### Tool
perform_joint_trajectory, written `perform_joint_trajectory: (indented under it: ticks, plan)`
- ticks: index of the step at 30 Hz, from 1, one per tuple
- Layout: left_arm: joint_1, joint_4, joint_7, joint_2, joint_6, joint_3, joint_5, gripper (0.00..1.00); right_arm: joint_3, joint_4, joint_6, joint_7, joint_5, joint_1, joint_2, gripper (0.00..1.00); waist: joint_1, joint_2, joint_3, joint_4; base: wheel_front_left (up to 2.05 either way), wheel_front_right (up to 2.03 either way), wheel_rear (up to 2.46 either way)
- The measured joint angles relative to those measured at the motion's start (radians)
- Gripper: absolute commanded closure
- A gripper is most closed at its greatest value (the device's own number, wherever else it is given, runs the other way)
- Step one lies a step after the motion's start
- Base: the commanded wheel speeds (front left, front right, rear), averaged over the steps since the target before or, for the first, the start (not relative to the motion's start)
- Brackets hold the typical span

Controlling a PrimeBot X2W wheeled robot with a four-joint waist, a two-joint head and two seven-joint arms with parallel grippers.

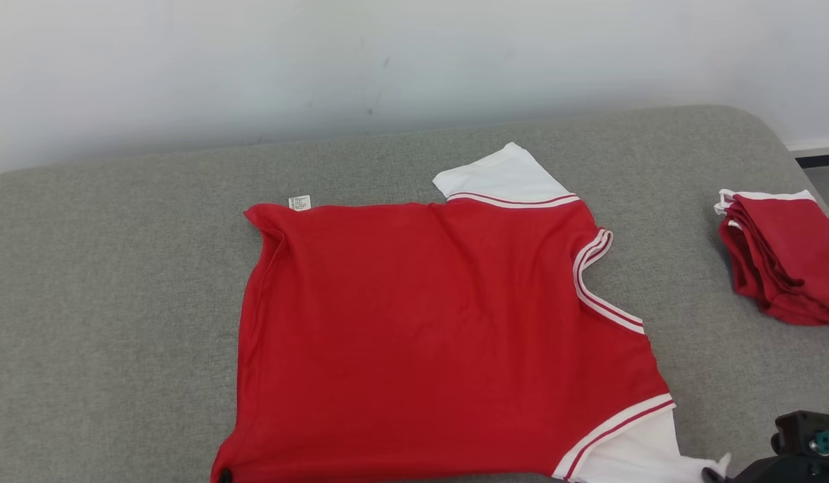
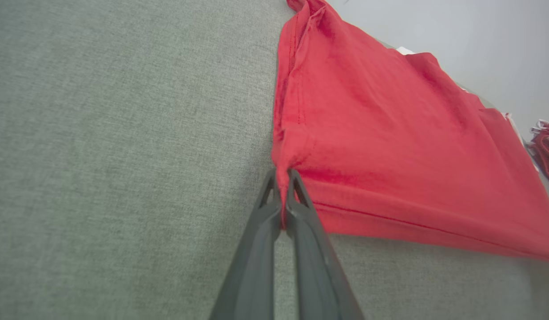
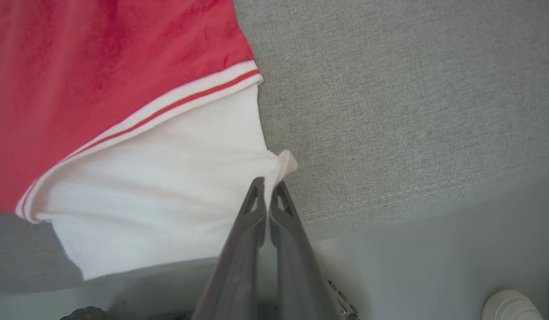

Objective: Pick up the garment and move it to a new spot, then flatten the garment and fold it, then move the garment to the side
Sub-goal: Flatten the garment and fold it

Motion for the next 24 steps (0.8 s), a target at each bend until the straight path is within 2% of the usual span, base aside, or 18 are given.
perform_joint_trajectory:
  ticks: [5, 10, 18, 24]
  plan:
    - [0.011, -0.024, 0.009, -0.002, 0.010, -0.007, -0.001, 1.00, 0.037, -0.081, 0.000, 0.064, 0.063, 0.026, 0.000, 1.00, 0.0000, 0.0000, -0.006, 0.001, 0.00, 0.00, 0.00]
    - [0.013, -0.039, 0.018, 0.000, 0.013, -0.025, 0.007, 1.00, 0.049, -0.137, 0.000, 0.096, 0.062, 0.036, 0.000, 1.00, 0.0000, 0.0000, -0.010, 0.001, 0.00, 0.00, 0.00]
    - [-0.023, -0.104, 0.046, 0.023, 0.024, -0.038, 0.034, 1.00, 0.048, -0.198, 0.000, 0.025, 0.040, -0.056, -0.001, 1.00, 0.0001, 0.0000, -0.003, 0.009, 0.00, 0.00, 0.00]
    - [-0.085, -0.117, 0.088, 0.040, 0.026, -0.060, 0.052, 1.00, 0.100, -0.147, 0.000, -0.008, 0.016, -0.161, -0.027, 1.00, 0.0001, 0.0000, 0.000, 0.013, 0.00, 0.00, 0.00]
